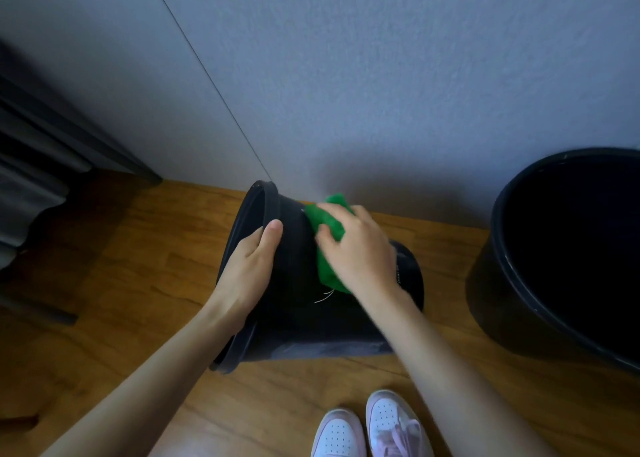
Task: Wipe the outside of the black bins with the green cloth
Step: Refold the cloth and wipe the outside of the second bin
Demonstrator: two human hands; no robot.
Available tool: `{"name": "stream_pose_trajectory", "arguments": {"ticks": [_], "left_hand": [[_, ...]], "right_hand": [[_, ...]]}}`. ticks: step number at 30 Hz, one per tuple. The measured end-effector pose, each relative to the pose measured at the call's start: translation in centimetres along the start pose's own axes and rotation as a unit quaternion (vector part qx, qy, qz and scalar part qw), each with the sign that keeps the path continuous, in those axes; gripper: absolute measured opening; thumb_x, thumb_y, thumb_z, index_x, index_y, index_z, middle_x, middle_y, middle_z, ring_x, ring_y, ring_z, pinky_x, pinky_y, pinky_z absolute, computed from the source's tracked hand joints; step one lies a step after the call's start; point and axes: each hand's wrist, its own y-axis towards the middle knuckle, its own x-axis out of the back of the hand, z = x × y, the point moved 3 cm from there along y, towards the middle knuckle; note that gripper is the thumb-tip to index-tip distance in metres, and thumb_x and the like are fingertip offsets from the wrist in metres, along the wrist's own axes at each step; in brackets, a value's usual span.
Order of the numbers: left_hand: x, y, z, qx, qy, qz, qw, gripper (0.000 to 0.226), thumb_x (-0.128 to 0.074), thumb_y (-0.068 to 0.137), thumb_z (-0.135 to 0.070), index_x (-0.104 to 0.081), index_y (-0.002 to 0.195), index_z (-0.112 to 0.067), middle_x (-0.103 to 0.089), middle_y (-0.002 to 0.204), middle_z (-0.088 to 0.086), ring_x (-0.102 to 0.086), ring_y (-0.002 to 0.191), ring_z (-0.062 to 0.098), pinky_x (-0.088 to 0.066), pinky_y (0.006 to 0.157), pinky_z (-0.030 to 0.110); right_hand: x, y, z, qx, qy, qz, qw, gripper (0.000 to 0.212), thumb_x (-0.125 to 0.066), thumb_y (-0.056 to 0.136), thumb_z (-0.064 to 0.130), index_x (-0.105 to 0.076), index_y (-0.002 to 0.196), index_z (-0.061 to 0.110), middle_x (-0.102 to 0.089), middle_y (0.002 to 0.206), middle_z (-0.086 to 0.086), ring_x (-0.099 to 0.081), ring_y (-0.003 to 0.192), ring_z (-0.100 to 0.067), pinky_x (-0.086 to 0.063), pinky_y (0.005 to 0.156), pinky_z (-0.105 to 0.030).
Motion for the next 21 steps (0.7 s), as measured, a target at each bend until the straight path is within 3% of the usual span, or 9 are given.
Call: {"name": "stream_pose_trajectory", "arguments": {"ticks": [3,7,9,12,16,18,21], "left_hand": [[0.4,-0.5,0.4,-0.006,0.000,0.003,1.000,0.034,-0.029,0.099,-0.040,-0.060,0.090,-0.029,-0.066,0.095,-0.007,-0.060,0.093,0.007,-0.045,0.081,0.025],[0.3,-0.7,0.1,-0.032,0.014,0.013,0.999,0.037,-0.028,0.099,-0.039,-0.062,0.088,-0.029,-0.068,0.090,-0.010,-0.063,0.082,-0.002,-0.042,0.071,0.016],[0.2,-0.6,0.0,-0.039,0.021,0.019,0.999,0.037,-0.028,0.099,-0.039,-0.062,0.088,-0.027,-0.068,0.090,-0.008,-0.063,0.082,-0.002,-0.041,0.070,0.015],[0.1,-0.5,-0.2,-0.041,0.022,0.019,0.999,0.036,-0.028,0.099,-0.039,-0.061,0.088,-0.028,-0.067,0.092,-0.007,-0.061,0.086,0.002,-0.040,0.069,0.014],[-0.4,-0.5,-0.3,-0.044,0.025,0.026,0.998,0.041,-0.030,0.098,-0.039,-0.063,0.093,-0.015,-0.067,0.096,0.005,-0.062,0.089,0.010,-0.042,0.070,0.018],[-0.5,-0.6,-0.3,-0.048,0.030,0.020,0.998,0.047,-0.032,0.098,-0.039,-0.061,0.097,-0.002,-0.064,0.098,0.020,-0.062,0.090,0.025,-0.043,0.071,0.026],[-0.3,-0.7,-0.3,-0.044,0.028,0.022,0.998,0.048,-0.033,0.098,-0.039,-0.060,0.099,0.001,-0.063,0.099,0.025,-0.061,0.096,0.036,-0.048,0.079,0.042]], "right_hand": [[0.5,1.4,-6.1,-0.106,-0.055,0.024,0.993,0.035,-0.049,0.091,0.033,-0.055,0.125,0.037,-0.055,0.125,-0.002,-0.055,0.111,-0.028,-0.041,0.080,-0.030],[1.8,1.1,-13.4,-0.235,-0.055,0.045,0.969,0.036,-0.046,0.094,0.027,-0.055,0.129,0.025,-0.054,0.129,-0.012,-0.053,0.114,-0.032,-0.041,0.085,-0.030],[2.0,0.6,-14.7,-0.252,-0.064,0.045,0.965,0.037,-0.046,0.094,0.027,-0.054,0.129,0.023,-0.054,0.128,-0.014,-0.052,0.114,-0.034,-0.042,0.089,-0.033],[1.7,0.2,-12.4,-0.201,-0.059,0.008,0.978,0.037,-0.051,0.091,0.026,-0.056,0.127,0.025,-0.053,0.125,-0.012,-0.053,0.112,-0.033,-0.038,0.093,-0.035],[1.4,0.1,-3.6,-0.077,-0.004,-0.022,0.997,0.039,-0.057,0.084,0.032,-0.058,0.123,0.033,-0.057,0.118,-0.005,-0.056,0.107,-0.027,-0.040,0.082,-0.030],[1.0,-0.4,1.1,-0.001,0.034,-0.026,0.999,0.041,-0.056,0.084,0.032,-0.055,0.125,0.031,-0.054,0.117,-0.003,-0.055,0.103,-0.023,-0.039,0.078,-0.027],[0.4,-0.5,3.6,0.042,0.076,-0.022,0.996,0.042,-0.055,0.085,0.031,-0.054,0.127,0.031,-0.053,0.117,-0.003,-0.054,0.103,-0.022,-0.045,0.080,-0.030]]}}
